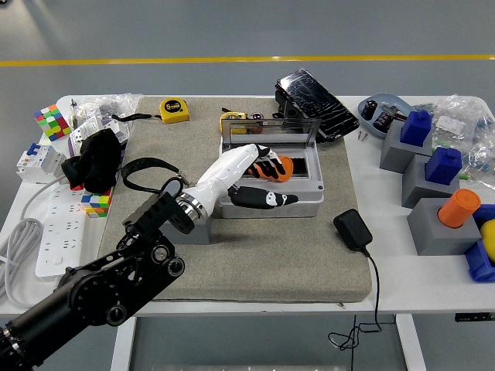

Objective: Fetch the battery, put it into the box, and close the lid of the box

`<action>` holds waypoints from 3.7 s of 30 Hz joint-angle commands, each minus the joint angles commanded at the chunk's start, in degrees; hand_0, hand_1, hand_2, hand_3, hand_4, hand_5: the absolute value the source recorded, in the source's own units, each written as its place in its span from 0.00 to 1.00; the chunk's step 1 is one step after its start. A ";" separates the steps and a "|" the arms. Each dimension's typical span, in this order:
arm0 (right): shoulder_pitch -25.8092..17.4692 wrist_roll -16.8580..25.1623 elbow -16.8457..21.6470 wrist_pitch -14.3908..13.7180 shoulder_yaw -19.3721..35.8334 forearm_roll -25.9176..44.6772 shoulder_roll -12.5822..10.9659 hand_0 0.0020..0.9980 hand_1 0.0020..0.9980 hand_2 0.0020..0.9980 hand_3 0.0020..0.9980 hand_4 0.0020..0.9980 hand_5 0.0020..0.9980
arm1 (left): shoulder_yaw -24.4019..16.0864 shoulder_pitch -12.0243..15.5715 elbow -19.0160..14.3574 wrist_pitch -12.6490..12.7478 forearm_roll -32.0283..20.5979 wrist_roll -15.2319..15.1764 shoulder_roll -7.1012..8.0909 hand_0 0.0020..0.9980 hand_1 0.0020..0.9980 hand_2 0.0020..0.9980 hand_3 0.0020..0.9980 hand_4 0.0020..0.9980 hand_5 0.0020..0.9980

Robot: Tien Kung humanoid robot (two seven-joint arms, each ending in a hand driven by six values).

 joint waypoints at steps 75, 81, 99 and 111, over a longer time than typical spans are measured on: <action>-0.33 -0.03 0.00 -0.08 0.28 -0.35 0.05 0.64 0.66 0.67 0.58 0.98 0.58 | -5.43 -0.88 -6.97 -2.70 -0.30 5.41 -0.33 0.53 0.74 0.75 0.77 1.00 0.57; -0.26 0.05 0.00 -0.11 0.27 -0.24 0.15 0.64 0.66 0.67 0.58 0.98 0.58 | -11.35 3.61 -10.29 -2.20 -5.58 1.53 0.29 0.53 0.73 0.74 0.76 1.00 0.56; -0.14 0.07 0.00 -0.22 1.85 -1.10 -0.03 0.64 0.66 0.67 0.58 0.98 0.58 | -29.23 19.15 -13.53 -3.18 -23.37 -14.23 5.09 0.40 0.57 0.54 0.55 1.00 0.42; 0.31 0.10 0.00 -0.39 3.81 -2.05 -0.70 0.64 0.66 0.67 0.58 0.98 0.58 | -35.08 23.76 -14.67 -5.71 -21.23 -13.14 6.27 0.40 0.56 0.53 0.54 1.00 0.42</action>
